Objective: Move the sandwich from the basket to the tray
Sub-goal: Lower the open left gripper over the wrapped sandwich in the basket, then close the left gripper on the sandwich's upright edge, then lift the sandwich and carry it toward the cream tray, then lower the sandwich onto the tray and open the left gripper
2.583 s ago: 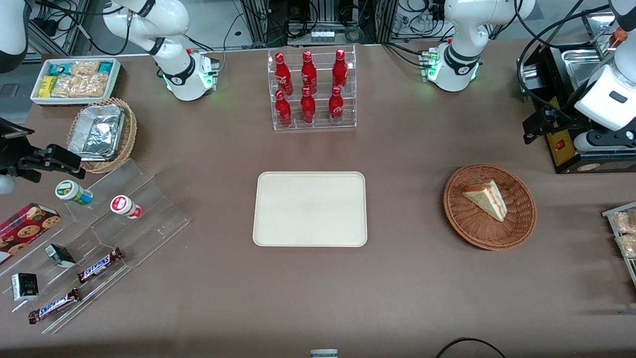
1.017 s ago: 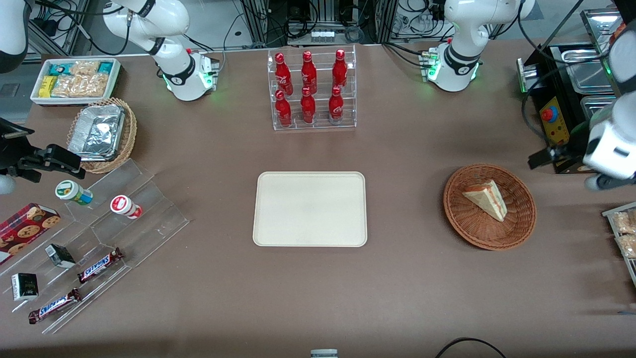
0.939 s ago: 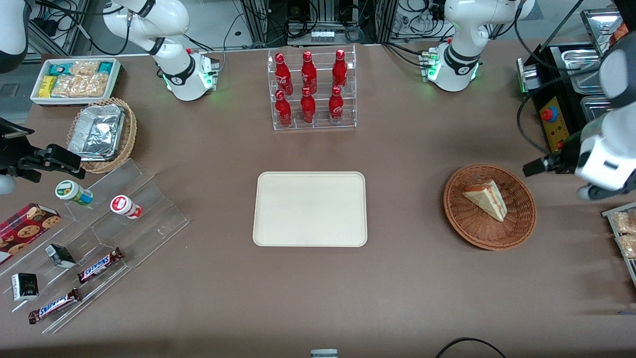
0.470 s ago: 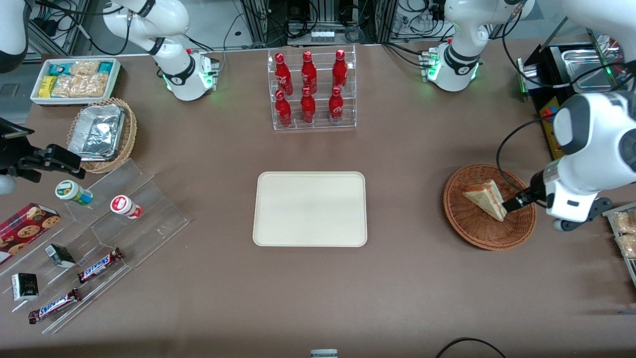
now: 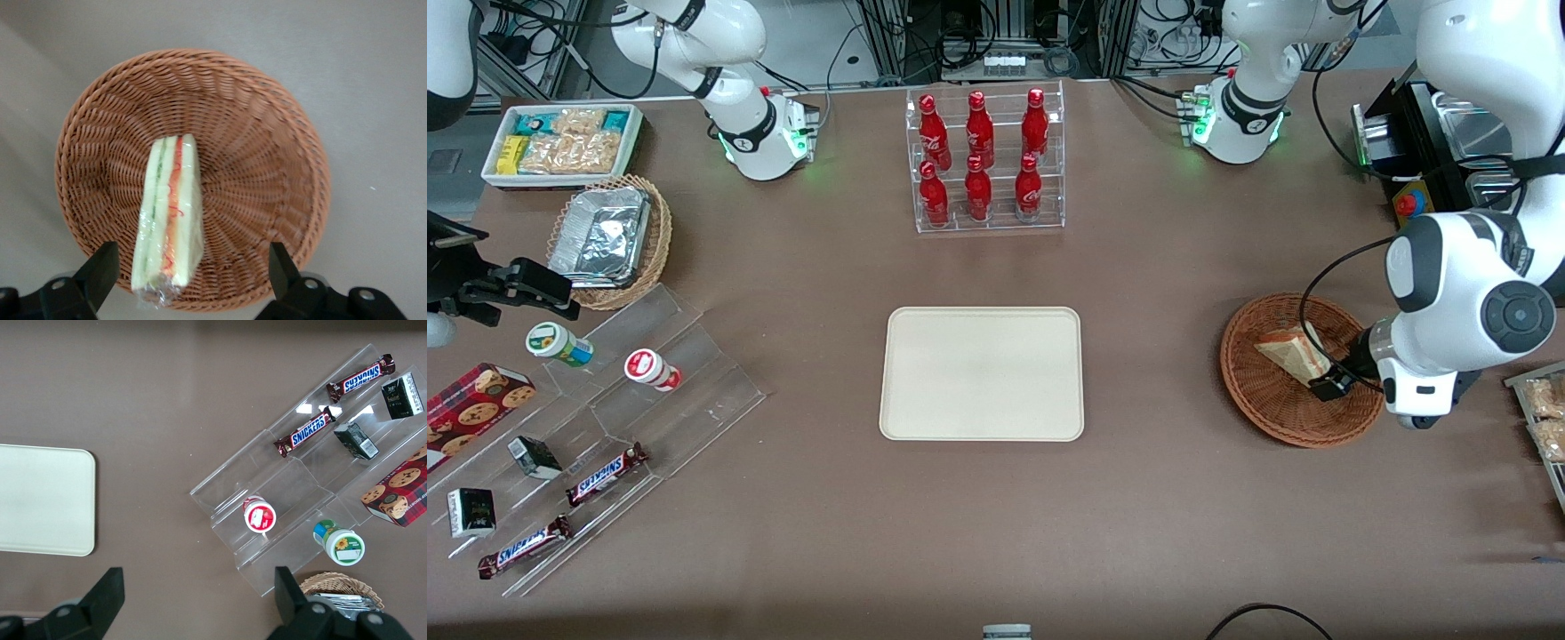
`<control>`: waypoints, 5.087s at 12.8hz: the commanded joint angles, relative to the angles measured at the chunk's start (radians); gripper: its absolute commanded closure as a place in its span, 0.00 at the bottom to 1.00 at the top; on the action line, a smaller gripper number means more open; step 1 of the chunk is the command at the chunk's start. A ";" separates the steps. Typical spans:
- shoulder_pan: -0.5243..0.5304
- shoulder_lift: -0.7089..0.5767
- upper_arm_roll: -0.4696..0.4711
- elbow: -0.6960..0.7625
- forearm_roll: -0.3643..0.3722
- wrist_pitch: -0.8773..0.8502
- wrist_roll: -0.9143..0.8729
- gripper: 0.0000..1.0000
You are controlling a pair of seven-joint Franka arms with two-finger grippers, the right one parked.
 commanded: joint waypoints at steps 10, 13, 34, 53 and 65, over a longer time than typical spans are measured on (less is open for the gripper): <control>0.045 0.003 -0.006 -0.238 -0.030 0.249 -0.104 0.01; 0.029 0.020 -0.006 -0.250 -0.039 0.248 -0.133 0.01; -0.170 0.027 -0.032 0.132 -0.036 -0.082 0.108 0.64; -0.566 0.494 -0.112 0.502 -0.090 0.121 0.198 0.71; -0.566 0.431 -0.103 0.494 -0.095 0.056 0.161 0.03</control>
